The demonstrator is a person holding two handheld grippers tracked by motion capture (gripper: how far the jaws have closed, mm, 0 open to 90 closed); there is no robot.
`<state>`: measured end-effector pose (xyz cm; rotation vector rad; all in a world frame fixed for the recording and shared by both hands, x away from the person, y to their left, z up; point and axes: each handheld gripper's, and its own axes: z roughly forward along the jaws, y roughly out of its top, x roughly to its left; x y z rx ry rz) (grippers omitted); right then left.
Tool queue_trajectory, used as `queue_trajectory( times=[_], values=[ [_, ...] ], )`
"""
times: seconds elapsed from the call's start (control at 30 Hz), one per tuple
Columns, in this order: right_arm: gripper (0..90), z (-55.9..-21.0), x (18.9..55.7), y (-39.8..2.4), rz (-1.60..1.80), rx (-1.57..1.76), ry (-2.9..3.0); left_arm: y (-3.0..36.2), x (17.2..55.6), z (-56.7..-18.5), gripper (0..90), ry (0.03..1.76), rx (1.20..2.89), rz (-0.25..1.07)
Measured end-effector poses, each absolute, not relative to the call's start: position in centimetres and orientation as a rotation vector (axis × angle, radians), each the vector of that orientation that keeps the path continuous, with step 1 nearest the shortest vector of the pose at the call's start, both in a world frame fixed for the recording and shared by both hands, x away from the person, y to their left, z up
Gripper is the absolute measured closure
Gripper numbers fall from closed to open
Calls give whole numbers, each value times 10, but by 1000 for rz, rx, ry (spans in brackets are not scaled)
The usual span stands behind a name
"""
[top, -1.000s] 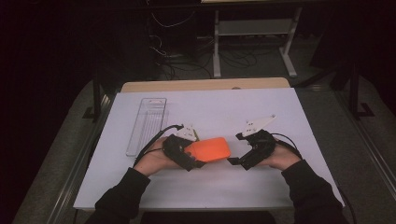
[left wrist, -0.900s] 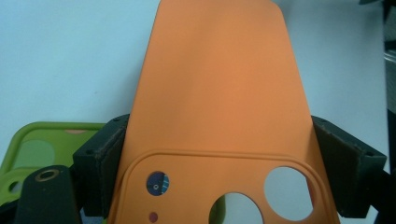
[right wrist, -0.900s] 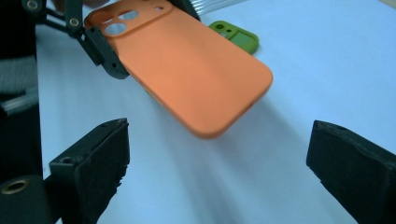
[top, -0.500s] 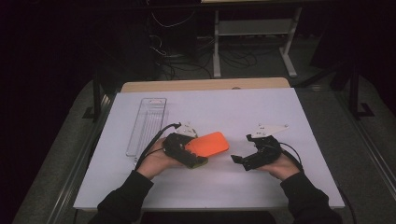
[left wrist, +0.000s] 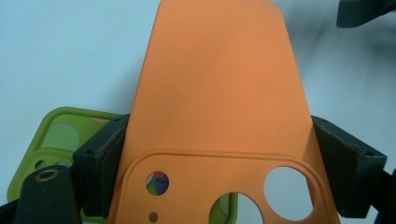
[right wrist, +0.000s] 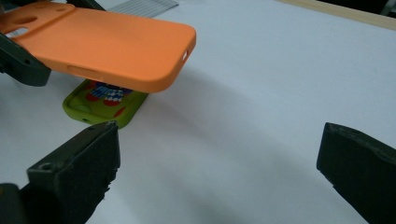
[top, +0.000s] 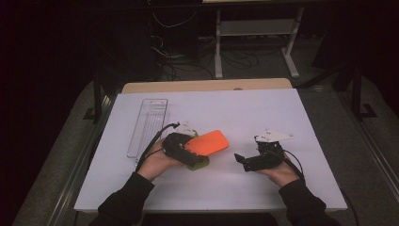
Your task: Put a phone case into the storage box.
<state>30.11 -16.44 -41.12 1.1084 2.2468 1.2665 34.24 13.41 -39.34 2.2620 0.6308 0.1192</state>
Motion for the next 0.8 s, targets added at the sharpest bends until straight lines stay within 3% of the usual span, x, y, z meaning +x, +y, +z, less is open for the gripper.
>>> queue_trajectory(
  times=[0.8],
  values=[
    [0,-410,288,-144,1056,786,2177,133,343,-395,152,637,2253,100]
  ],
)
